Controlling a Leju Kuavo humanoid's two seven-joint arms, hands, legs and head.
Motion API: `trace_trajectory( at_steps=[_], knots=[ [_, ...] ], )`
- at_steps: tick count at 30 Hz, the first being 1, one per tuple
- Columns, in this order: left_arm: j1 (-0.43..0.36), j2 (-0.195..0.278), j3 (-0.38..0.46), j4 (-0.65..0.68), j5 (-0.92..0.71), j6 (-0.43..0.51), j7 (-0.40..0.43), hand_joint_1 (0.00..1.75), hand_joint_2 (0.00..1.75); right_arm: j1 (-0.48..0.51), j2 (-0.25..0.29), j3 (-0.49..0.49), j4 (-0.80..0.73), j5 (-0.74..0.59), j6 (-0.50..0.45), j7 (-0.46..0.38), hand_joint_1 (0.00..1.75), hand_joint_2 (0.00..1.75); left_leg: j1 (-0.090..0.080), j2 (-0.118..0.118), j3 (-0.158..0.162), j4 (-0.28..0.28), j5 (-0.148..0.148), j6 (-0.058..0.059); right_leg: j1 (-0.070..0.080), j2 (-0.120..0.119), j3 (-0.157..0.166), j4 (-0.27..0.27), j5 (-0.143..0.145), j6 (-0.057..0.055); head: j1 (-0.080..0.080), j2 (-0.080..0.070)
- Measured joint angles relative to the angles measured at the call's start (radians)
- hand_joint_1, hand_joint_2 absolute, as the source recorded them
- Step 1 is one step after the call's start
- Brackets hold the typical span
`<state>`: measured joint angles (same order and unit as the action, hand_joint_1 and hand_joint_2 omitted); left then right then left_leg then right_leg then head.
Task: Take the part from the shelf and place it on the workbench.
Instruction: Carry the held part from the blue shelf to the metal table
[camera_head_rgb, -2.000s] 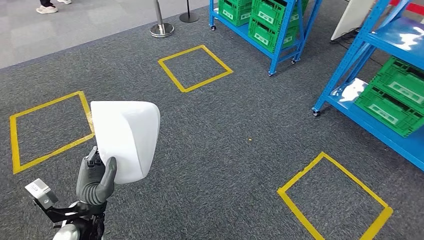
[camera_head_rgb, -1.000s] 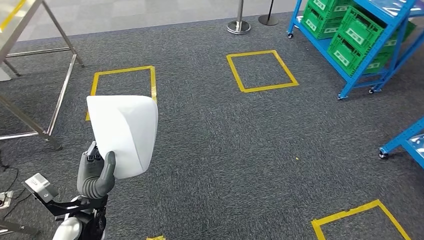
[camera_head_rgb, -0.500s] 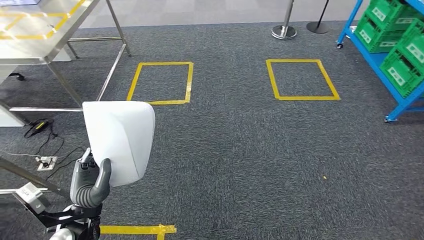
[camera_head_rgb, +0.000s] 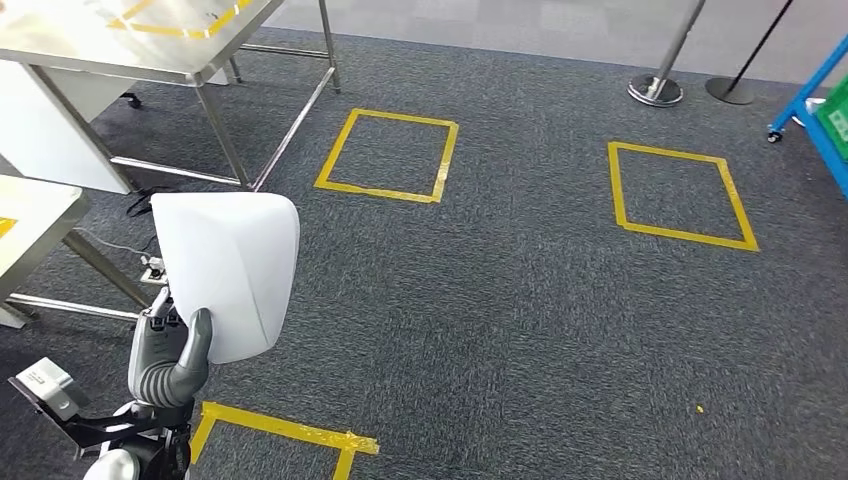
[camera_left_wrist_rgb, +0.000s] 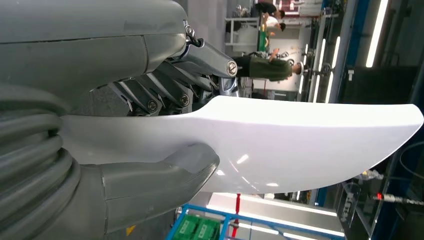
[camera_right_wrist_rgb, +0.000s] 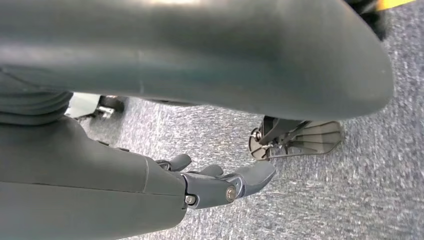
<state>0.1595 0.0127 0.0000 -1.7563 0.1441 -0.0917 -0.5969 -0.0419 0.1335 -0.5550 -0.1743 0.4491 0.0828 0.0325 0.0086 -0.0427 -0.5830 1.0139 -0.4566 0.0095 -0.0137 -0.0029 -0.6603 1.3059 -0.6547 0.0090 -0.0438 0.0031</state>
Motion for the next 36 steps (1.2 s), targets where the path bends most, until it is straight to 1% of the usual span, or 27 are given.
trace_trajectory(
  at_steps=[1,2,3,5,7,8,9,11,13,14,15,16,17,18,20,21,22,24,25,26,28,30,31,32,33,34,36],
  knots=[
    [0.0,0.0,0.0,0.003,0.001,-0.001,-0.002,1.75,1.75,0.002,0.001,0.0,0.0,-0.004,0.0,-0.004,0.0,0.0,0.0,-0.016,-0.001,0.002,0.0,0.0,0.0,0.002,-0.003,-0.002,0.016,-0.002,0.0,0.0],
    [-0.001,0.001,0.0,0.006,0.002,-0.002,-0.002,1.75,1.75,0.003,0.001,-0.001,0.0,-0.007,0.001,-0.007,0.0,0.0,-0.001,-0.031,-0.002,0.005,0.0,-0.001,0.0,0.007,0.013,-0.045,0.05,-0.005,0.0,0.0],
    [-0.003,0.001,0.0,0.009,0.002,-0.003,-0.001,1.75,1.75,0.003,0.002,-0.002,0.0,-0.01,0.001,-0.01,0.0,0.0,0.0,-0.046,-0.002,0.007,0.0,-0.003,-0.001,0.021,0.043,-0.115,0.09,-0.008,0.0,0.0],
    [-0.009,0.001,0.0,0.016,0.003,-0.005,0.001,1.75,1.75,0.003,0.003,-0.002,0.0,-0.011,0.002,-0.013,0.0,0.0,0.0,-0.071,-0.007,0.014,-0.001,-0.013,-0.002,0.061,0.094,-0.236,0.135,-0.012,0.0,0.0],
    [-0.019,0.001,0.0,0.024,0.003,-0.007,0.005,1.75,1.75,-0.001,0.006,-0.002,0.0,-0.009,0.005,-0.012,0.0,0.0,0.001,-0.091,-0.013,0.014,0.002,-0.028,0.002,0.073,0.106,-0.269,0.138,-0.017,0.0,0.0],
    [-0.022,0.001,-0.001,0.027,0.004,-0.007,0.008,1.75,1.75,-0.003,0.008,-0.002,0.0,-0.009,0.007,-0.013,0.0,0.0,0.002,-0.101,-0.017,0.01,0.005,-0.037,0.003,0.061,0.108,-0.273,0.141,-0.022,0.0,0.0],
    [-0.025,0.001,-0.001,0.031,0.004,-0.008,0.009,1.75,1.75,-0.005,0.01,-0.003,0.0,-0.011,0.01,-0.015,0.0,0.0,0.004,-0.097,-0.02,0.01,0.006,-0.042,0.003,0.049,0.111,-0.277,0.145,-0.029,0.0,0.0],
    [-0.032,0.001,-0.002,0.035,0.004,-0.008,0.012,1.75,1.75,-0.004,0.013,-0.003,0.0,-0.017,0.012,-0.022,0.0,0.0,0.002,-0.042,-0.041,0.048,-0.02,-0.05,0.001,0.023,0.117,-0.287,0.152,-0.045,-0.004,0.0],
    [-0.044,0.002,-0.003,0.04,0.004,-0.009,0.014,1.75,1.75,-0.001,0.015,-0.005,0.0,-0.02,0.014,-0.027,0.0,0.0,0.0,0.023,-0.092,0.16,-0.082,-0.055,0.004,-0.006,0.119,-0.289,0.152,-0.054,-0.007,0.0],
    [-0.048,0.002,-0.003,0.043,0.005,-0.009,0.015,1.75,1.75,0.001,0.016,-0.005,0.0,-0.019,0.014,-0.027,0.0,0.0,0.0,0.033,-0.122,0.223,-0.11,-0.058,0.005,-0.021,0.119,-0.289,0.151,-0.055,-0.008,0.0],
    [-0.05,0.002,-0.003,0.046,0.006,-0.009,0.017,1.75,1.75,0.003,0.016,-0.006,0.0,-0.018,0.014,-0.026,0.0,0.0,0.001,0.036,-0.141,0.266,-0.124,-0.06,0.006,-0.037,0.119,-0.289,0.149,-0.056,-0.008,0.0],
    [-0.05,0.002,-0.003,0.049,0.006,-0.009,0.017,1.75,1.75,0.004,0.016,-0.006,0.0,-0.015,0.014,-0.024,0.0,0.0,0.001,0.038,-0.144,0.275,-0.118,-0.061,0.007,-0.052,0.12,-0.288,0.147,-0.056,-0.008,0.0],
    [-0.05,0.003,-0.003,0.051,0.006,-0.009,0.017,1.75,1.75,0.004,0.017,-0.006,0.0,-0.012,0.015,-0.023,0.0,0.0,0.001,0.042,-0.127,0.246,-0.096,-0.061,0.007,-0.066,0.122,-0.288,0.145,-0.055,-0.008,0.0],
    [-0.05,0.005,-0.003,0.052,0.006,-0.008,0.016,1.75,1.75,0.003,0.018,-0.006,0.0,-0.01,0.016,-0.021,0.0,0.0,0.001,0.056,-0.091,0.184,-0.063,-0.06,0.007,-0.08,0.126,-0.287,0.141,-0.053,-0.008,0.0],
    [-0.05,0.011,-0.003,0.051,0.005,-0.002,0.011,1.75,1.75,0.002,0.019,-0.006,0.0,-0.007,0.019,-0.023,0.0,0.0,-0.005,0.114,-0.022,0.059,-0.02,-0.049,0.01,-0.102,0.135,-0.285,0.133,-0.046,-0.008,0.0],
    [-0.05,0.014,-0.003,0.048,0.005,0.002,0.008,1.75,1.75,0.002,0.019,-0.006,0.0,-0.006,0.02,-0.026,0.0,0.0,-0.008,0.134,-0.003,0.024,-0.013,-0.042,0.013,-0.112,0.139,-0.284,0.129,-0.04,-0.008,0.0],
    [-0.048,0.017,-0.003,0.044,0.004,0.008,0.005,1.75,1.75,0.002,0.019,-0.006,0.0,-0.005,0.021,-0.028,0.0,0.0,-0.012,0.141,0.001,0.013,-0.014,-0.035,0.015,-0.123,0.143,-0.284,0.126,-0.035,-0.008,0.0],
    [-0.039,0.022,-0.001,0.032,0.002,0.019,0.0,1.75,1.75,0.002,0.019,-0.006,0.0,0.0,0.021,-0.027,0.0,0.0,-0.012,0.113,-0.001,0.012,-0.012,-0.024,0.016,-0.146,0.151,-0.287,0.12,-0.024,-0.008,0.0],
    [-0.033,0.025,0.0,0.024,-0.001,0.025,-0.002,1.75,1.75,0.001,0.019,-0.006,0.0,0.005,0.021,-0.022,0.0,0.0,-0.009,0.098,0.0,0.008,-0.009,-0.018,0.014,-0.134,0.152,-0.279,0.111,-0.017,-0.007,0.0],
    [-0.029,0.026,0.001,0.016,-0.006,0.032,-0.005,1.75,1.75,0.002,0.019,-0.005,0.0,0.011,0.021,-0.017,0.0,0.0,-0.005,0.083,0.003,0.005,-0.007,-0.012,0.011,-0.108,0.145,-0.257,0.094,-0.011,-0.005,0.0],
    [-0.028,0.025,0.001,0.003,-0.014,0.049,-0.009,1.75,1.75,0.003,0.019,-0.002,0.0,0.023,0.022,-0.01,0.0,0.0,0.0,0.053,0.004,0.002,-0.002,-0.003,0.006,-0.032,0.094,-0.147,0.036,-0.003,-0.001,0.0],
    [-0.028,0.022,0.001,-0.002,-0.018,0.064,-0.013,1.75,1.75,0.006,0.019,-0.001,0.0,0.028,0.024,-0.014,0.0,0.0,0.001,0.02,0.0,0.004,-0.001,0.0,0.004,-0.003,0.02,-0.012,-0.014,-0.002,0.001,0.0],
    [-0.026,0.02,0.002,-0.003,-0.019,0.07,-0.017,1.75,1.75,0.007,0.019,0.0,0.0,0.027,0.026,-0.022,0.0,0.0,0.001,0.004,-0.001,0.005,-0.001,0.0,0.004,0.0,-0.002,0.02,-0.013,-0.002,0.001,0.0],
    [-0.023,0.019,0.004,-0.006,-0.018,0.077,-0.022,1.75,1.75,0.007,0.018,-0.001,0.0,0.024,0.027,-0.032,0.0,0.0,0.001,-0.012,-0.001,0.007,-0.001,-0.001,0.004,0.002,-0.005,0.011,0.008,-0.004,0.001,0.0],
    [-0.021,0.018,0.007,-0.01,-0.017,0.083,-0.028,1.75,1.75,0.006,0.018,-0.001,0.0,0.021,0.029,-0.044,0.0,0.0,0.002,-0.029,-0.001,0.009,-0.001,-0.002,0.003,0.006,0.013,-0.041,0.048,-0.005,0.001,0.0],
    [-0.019,0.017,0.01,-0.015,-0.016,0.087,-0.033,1.75,1.75,0.006,0.017,-0.001,0.0,0.019,0.029,-0.052,0.0,0.0,0.003,-0.043,-0.002,0.012,-0.002,-0.005,0.001,0.02,0.044,-0.116,0.091,-0.007,0.001,0.0],
    [-0.019,0.015,0.017,-0.022,-0.017,0.098,-0.042,1.75,1.75,0.005,0.016,-0.001,0.0,0.019,0.029,-0.056,0.0,0.0,0.003,-0.07,-0.006,0.018,-0.003,-0.018,-0.001,0.064,0.094,-0.236,0.139,-0.009,0.002,0.0]
  ],
)
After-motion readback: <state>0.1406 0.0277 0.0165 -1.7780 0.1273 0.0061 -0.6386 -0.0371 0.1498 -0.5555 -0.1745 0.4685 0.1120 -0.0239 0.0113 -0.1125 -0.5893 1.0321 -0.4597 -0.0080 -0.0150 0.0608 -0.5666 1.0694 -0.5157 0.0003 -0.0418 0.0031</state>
